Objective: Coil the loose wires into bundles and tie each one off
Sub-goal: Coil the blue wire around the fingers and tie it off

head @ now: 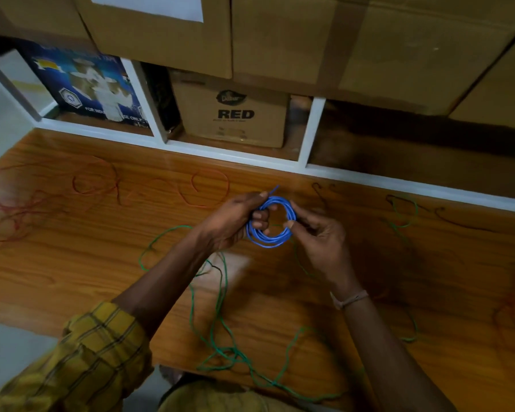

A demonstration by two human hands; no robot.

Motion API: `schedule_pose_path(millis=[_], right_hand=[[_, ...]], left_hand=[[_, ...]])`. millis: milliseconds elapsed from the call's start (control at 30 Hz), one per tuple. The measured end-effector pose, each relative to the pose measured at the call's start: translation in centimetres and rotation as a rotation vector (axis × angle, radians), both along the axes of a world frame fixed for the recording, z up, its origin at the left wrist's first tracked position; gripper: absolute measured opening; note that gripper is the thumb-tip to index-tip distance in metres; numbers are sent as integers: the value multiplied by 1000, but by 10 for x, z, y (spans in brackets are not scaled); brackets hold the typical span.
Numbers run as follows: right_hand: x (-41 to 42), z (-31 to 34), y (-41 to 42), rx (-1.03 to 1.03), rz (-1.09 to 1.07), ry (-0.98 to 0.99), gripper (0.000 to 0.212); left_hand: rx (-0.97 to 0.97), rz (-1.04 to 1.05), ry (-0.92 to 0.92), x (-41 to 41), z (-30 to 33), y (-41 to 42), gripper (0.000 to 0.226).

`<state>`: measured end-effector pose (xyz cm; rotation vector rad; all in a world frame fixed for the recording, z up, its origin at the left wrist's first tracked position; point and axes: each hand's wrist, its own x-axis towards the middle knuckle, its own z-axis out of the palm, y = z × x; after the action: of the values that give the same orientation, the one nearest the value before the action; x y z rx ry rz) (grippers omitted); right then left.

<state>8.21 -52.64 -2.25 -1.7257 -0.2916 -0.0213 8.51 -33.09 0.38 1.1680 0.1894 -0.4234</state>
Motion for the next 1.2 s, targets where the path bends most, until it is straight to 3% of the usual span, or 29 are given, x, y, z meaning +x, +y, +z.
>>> schedule_pose_path(millis=[300, 467, 600, 733, 900, 1033, 1200], right_hand=[[24, -24, -29, -9, -17, 49, 45], [33, -43, -39, -44, 37, 88, 43], [68, -54, -55, -11, -37, 207, 25], [133, -61, -84, -297, -309, 164, 22], [189, -85, -104, -788, -314, 63, 11], [200, -90, -104, -777, -327, 53, 9], [202, -88, -99, -861, -299, 29, 2]], left_hand=[[-22, 116, 6, 21, -14, -39, 17], [49, 145, 100, 33, -30, -50, 25], [24, 151, 124, 45, -36, -47, 12], [9, 164, 124, 56, -38, -43, 21], [22, 145, 118, 64, -40, -42, 28], [-2, 120, 111, 65, -41, -37, 33], [-55, 139, 105, 64, -41, -28, 22]])
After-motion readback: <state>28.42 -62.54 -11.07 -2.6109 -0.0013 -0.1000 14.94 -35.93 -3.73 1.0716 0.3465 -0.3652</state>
